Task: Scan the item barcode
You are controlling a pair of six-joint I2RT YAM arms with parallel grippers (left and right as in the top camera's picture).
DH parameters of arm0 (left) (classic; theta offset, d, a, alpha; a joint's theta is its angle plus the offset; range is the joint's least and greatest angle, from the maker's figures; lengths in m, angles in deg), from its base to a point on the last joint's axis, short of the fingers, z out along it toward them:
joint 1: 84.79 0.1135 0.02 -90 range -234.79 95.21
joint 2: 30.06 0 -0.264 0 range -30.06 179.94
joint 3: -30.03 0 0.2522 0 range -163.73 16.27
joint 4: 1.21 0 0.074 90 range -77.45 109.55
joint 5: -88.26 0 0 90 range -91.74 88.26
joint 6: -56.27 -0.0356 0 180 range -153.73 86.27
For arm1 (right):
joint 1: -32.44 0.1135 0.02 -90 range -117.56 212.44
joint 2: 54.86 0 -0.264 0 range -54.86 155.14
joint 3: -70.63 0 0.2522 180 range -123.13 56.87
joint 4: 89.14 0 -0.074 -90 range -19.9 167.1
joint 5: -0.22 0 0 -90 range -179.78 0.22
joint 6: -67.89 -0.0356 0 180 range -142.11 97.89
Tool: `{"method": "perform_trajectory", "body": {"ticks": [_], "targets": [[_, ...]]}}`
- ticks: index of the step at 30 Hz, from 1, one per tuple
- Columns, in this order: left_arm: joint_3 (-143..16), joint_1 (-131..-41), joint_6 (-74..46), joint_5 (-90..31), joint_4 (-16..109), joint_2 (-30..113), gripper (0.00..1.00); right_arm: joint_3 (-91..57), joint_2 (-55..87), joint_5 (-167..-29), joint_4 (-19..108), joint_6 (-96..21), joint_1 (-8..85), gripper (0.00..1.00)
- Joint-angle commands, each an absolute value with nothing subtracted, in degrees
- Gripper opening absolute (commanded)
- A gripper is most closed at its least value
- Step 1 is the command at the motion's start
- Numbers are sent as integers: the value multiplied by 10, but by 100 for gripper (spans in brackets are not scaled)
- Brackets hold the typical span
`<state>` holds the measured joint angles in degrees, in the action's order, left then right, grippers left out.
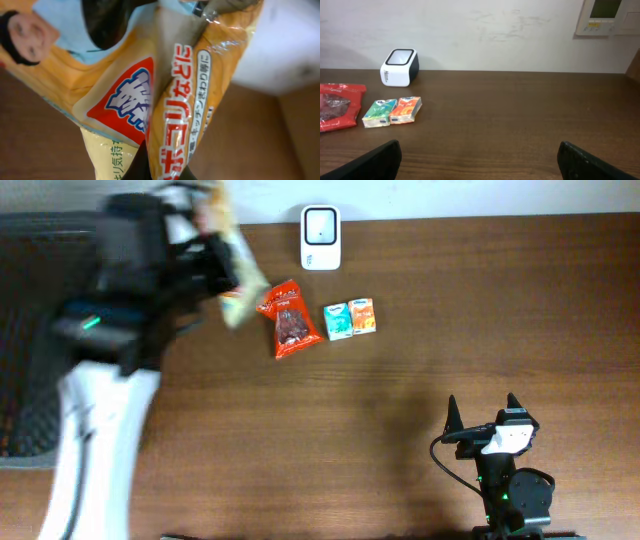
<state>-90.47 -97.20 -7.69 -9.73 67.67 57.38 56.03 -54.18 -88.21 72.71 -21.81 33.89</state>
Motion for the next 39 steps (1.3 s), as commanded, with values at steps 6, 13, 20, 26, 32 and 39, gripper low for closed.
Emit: {"method": "perform_trajectory", "body": {"ticks": [6, 13, 20, 26, 32, 39], "targets": [[-895, -1157, -145, -33, 670, 818, 0, 566, -545, -876, 726, -215, 335, 98], [-895, -1181, -159, 17, 648, 937, 0, 566, -545, -876, 726, -215, 335, 98], [-914, -1181, -246, 74, 653, 956, 59, 566, -545, -876, 726, -215, 335, 98], [-1102, -1180, -246, 112, 777, 890, 98, 566, -545, -876, 726, -215, 335, 98], [-1183, -1180, -244, 116, 835, 813, 99, 566, -545, -876, 726, -215, 335, 98], [-1162, -1180, -244, 110, 866, 819, 0, 566, -545, -876, 726, -215, 335, 98]]}}
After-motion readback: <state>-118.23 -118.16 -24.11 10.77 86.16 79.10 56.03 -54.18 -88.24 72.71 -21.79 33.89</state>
